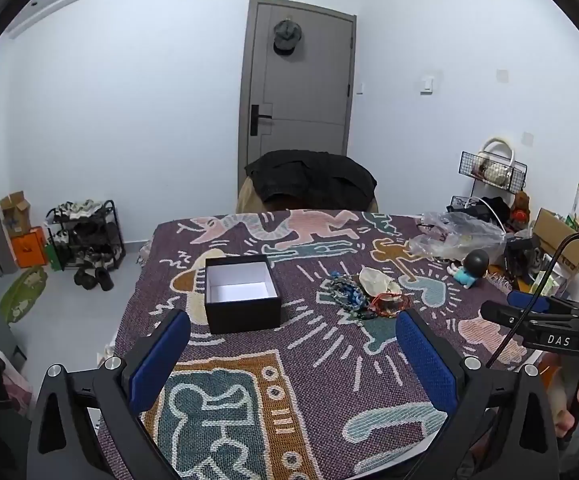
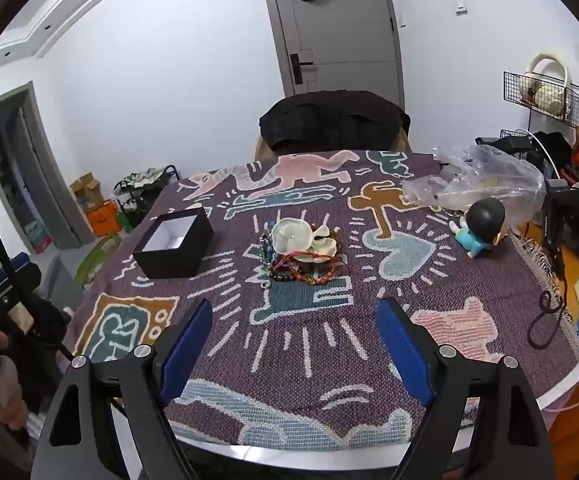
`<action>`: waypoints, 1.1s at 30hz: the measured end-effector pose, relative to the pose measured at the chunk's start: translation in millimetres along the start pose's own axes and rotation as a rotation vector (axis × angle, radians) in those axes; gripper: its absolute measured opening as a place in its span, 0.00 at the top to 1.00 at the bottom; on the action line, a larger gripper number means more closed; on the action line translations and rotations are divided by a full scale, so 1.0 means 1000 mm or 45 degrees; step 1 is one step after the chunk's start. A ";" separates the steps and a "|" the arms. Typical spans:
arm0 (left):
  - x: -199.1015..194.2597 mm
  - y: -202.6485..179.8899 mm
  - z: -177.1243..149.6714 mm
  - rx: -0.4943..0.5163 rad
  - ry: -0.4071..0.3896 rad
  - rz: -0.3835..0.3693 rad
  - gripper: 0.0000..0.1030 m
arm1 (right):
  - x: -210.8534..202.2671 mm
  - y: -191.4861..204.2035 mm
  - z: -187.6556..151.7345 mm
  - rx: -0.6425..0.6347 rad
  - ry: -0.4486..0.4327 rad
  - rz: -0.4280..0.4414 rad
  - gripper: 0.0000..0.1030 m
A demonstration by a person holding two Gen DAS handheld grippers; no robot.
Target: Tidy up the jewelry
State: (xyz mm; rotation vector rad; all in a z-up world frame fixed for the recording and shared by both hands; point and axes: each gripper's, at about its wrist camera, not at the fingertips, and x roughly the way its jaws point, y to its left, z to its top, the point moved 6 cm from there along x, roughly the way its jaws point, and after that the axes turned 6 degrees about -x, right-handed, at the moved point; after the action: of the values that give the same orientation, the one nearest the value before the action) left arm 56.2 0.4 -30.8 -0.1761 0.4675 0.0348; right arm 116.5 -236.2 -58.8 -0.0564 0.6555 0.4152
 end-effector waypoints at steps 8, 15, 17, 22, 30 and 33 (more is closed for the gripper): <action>-0.003 -0.001 0.004 0.001 -0.005 -0.008 0.00 | -0.003 -0.002 0.003 0.001 -0.014 -0.002 0.18; -0.002 -0.002 0.003 0.000 -0.006 -0.010 0.00 | -0.003 -0.002 0.003 -0.005 -0.022 -0.002 0.18; -0.002 -0.003 0.002 -0.003 -0.006 -0.011 0.00 | -0.003 0.000 0.002 -0.008 -0.021 -0.002 0.18; -0.002 -0.005 0.002 -0.004 -0.010 -0.015 0.01 | -0.003 0.000 0.002 -0.007 -0.021 -0.003 0.18; -0.005 -0.004 0.007 -0.032 -0.032 -0.014 0.00 | -0.003 0.001 0.002 -0.020 -0.040 0.004 0.18; -0.005 -0.002 0.009 -0.046 -0.039 -0.024 0.00 | -0.003 0.001 0.002 -0.021 -0.041 0.008 0.18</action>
State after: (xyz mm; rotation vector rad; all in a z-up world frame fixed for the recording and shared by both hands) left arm 55.5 -0.2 -20.2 -0.2153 0.4346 0.0273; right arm 115.0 -235.7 -55.2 -0.0630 0.6206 0.4269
